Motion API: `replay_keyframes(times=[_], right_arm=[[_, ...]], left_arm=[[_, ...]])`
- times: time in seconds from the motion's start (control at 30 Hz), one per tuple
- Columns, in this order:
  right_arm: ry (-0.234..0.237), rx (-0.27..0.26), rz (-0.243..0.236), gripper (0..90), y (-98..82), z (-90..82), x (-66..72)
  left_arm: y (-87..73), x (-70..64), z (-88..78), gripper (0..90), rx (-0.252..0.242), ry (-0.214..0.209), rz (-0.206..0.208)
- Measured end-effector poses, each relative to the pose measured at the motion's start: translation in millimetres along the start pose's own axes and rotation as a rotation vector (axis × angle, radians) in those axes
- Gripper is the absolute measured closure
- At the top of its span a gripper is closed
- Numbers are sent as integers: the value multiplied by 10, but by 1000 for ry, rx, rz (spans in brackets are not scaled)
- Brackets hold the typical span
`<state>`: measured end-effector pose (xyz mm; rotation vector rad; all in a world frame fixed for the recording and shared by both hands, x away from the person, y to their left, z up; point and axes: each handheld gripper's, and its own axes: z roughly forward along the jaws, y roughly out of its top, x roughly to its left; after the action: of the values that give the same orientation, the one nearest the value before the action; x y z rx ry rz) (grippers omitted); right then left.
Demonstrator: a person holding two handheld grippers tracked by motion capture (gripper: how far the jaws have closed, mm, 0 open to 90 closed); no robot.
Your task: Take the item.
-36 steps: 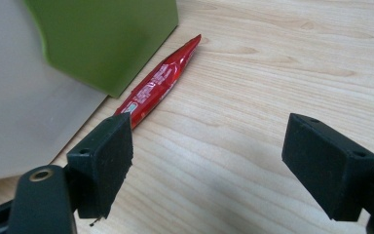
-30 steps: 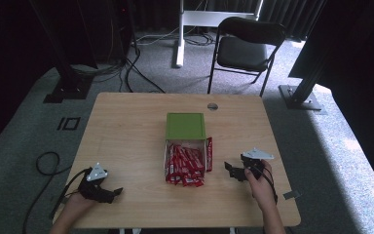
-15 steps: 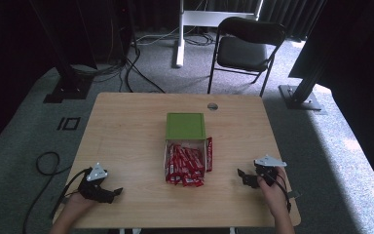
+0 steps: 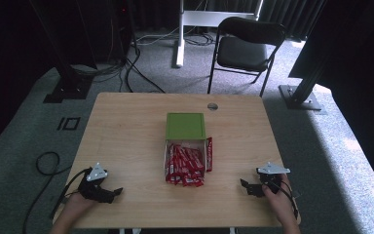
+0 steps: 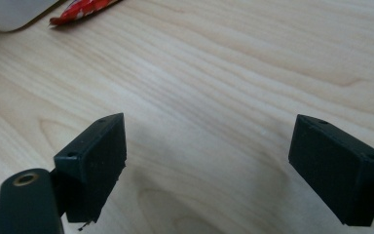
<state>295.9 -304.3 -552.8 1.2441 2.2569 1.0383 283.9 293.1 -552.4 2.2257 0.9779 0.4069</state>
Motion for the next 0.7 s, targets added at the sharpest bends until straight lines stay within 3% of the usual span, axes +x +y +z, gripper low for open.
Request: replay_keyframes(times=[0.3, 0.47, 0.7], right_arm=[[0, 28, -37, 122, -54, 22, 14], [45, 29, -80, 122, -56, 22, 32], [46, 29, -80, 121, -56, 23, 30]], left_arm=[[0, 0, 1, 15, -1, 0, 0], [0, 0, 1, 14, -1, 0, 0], [0, 0, 1, 15, -1, 0, 0]])
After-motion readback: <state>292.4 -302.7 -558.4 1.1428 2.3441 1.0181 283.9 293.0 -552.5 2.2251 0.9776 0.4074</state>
